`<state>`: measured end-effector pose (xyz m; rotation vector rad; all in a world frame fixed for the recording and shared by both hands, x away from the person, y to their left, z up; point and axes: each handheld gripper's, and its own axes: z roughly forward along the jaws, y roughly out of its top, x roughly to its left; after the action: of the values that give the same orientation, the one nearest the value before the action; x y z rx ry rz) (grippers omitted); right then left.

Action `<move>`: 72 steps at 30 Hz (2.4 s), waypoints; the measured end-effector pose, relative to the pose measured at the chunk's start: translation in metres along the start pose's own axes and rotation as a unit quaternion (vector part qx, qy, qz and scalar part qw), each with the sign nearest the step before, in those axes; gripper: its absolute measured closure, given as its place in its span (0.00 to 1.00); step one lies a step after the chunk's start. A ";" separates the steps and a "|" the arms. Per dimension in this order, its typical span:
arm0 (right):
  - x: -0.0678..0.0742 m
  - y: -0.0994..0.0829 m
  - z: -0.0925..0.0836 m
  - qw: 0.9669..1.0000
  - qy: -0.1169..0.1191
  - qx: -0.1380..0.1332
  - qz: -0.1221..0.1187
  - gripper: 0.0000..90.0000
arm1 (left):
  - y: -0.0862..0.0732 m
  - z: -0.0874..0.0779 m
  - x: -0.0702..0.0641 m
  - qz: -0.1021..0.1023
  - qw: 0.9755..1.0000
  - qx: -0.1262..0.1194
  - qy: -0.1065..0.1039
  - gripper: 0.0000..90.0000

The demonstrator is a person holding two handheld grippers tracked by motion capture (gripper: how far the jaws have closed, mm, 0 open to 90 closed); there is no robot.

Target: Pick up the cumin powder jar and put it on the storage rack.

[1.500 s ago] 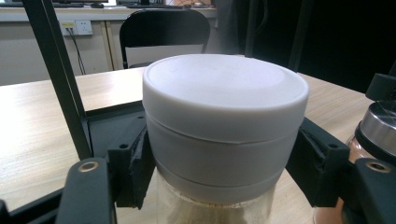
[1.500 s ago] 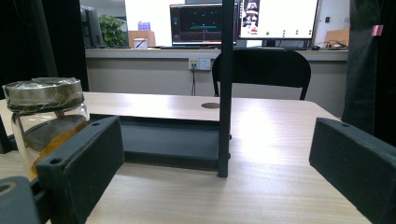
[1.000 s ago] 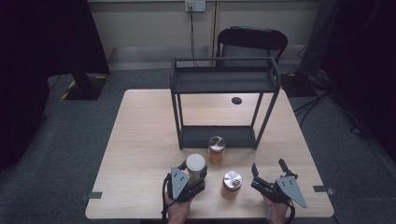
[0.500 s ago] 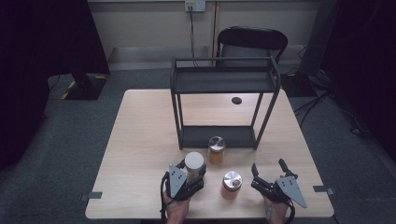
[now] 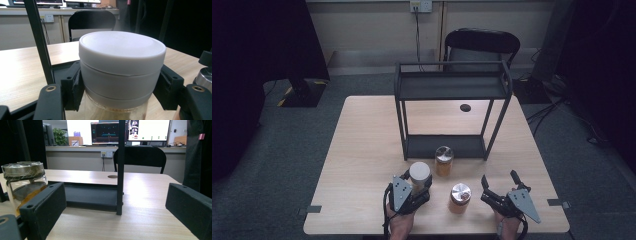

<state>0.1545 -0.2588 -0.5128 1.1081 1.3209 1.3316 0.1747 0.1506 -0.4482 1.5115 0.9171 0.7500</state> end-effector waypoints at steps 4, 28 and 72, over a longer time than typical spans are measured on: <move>0.000 0.000 0.000 1.000 -0.001 0.000 0.000 0.02 | 0.005 0.000 0.000 0.001 1.000 0.004 0.004 0.38; 0.001 -0.001 0.000 1.000 -0.002 -0.003 -0.001 0.02 | 0.026 0.009 0.005 0.030 0.999 0.002 0.015 0.38; 0.000 -0.002 -0.001 1.000 0.000 -0.005 -0.001 0.02 | 0.038 0.041 0.012 0.037 0.998 0.004 0.043 0.38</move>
<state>0.1534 -0.2588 -0.5146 1.0987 1.3145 1.3353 0.2212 0.1400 -0.4165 1.5360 0.9337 0.8713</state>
